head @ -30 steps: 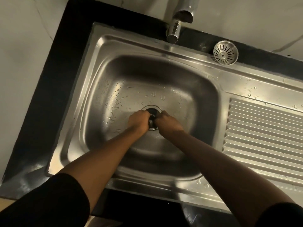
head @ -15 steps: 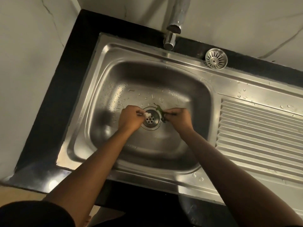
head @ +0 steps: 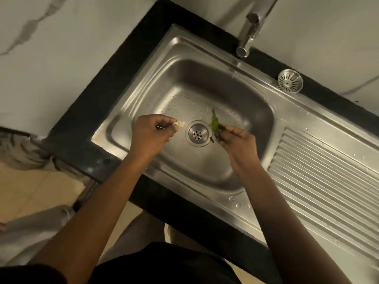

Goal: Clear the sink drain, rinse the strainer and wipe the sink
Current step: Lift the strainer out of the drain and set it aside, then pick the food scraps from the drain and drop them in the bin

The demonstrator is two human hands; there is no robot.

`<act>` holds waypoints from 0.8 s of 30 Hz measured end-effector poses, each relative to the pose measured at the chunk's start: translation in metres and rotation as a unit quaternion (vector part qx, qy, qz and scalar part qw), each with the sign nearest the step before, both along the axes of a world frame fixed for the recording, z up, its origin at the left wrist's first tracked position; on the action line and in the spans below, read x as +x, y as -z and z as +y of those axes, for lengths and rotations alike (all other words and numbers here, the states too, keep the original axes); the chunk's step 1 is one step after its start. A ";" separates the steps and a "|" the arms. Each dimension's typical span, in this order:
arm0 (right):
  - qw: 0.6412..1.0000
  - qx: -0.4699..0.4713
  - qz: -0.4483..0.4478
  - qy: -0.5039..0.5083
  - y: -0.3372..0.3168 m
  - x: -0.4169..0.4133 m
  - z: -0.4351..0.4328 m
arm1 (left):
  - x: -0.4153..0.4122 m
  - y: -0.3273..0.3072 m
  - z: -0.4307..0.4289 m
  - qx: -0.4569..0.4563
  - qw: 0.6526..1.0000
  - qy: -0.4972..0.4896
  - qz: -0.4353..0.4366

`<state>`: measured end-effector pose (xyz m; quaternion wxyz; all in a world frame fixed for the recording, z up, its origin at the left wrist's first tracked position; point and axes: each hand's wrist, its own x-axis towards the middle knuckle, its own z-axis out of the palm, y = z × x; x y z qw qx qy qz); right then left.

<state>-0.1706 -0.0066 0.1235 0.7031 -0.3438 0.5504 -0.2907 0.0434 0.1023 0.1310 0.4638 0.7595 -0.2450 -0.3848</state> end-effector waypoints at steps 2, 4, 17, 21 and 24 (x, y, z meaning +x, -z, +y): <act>1.000 0.007 -0.013 0.022 -0.009 -0.007 -0.003 | 0.002 -0.009 0.018 -0.009 1.000 -0.020 0.008; 0.999 0.010 -0.021 0.024 -0.016 -0.011 -0.002 | 0.004 -0.016 0.038 -0.016 0.999 -0.037 0.010; 0.988 -0.006 -0.050 -0.143 -0.066 0.037 0.109 | 0.018 -0.033 0.175 -0.087 0.984 -0.144 0.063; 0.978 0.007 -0.065 -0.199 -0.079 0.070 0.172 | 0.028 -0.026 0.243 -0.079 0.976 -0.195 0.059; 0.963 0.048 -0.096 -0.249 -0.073 0.094 0.218 | 0.034 -0.013 0.295 -0.073 0.960 -0.260 0.067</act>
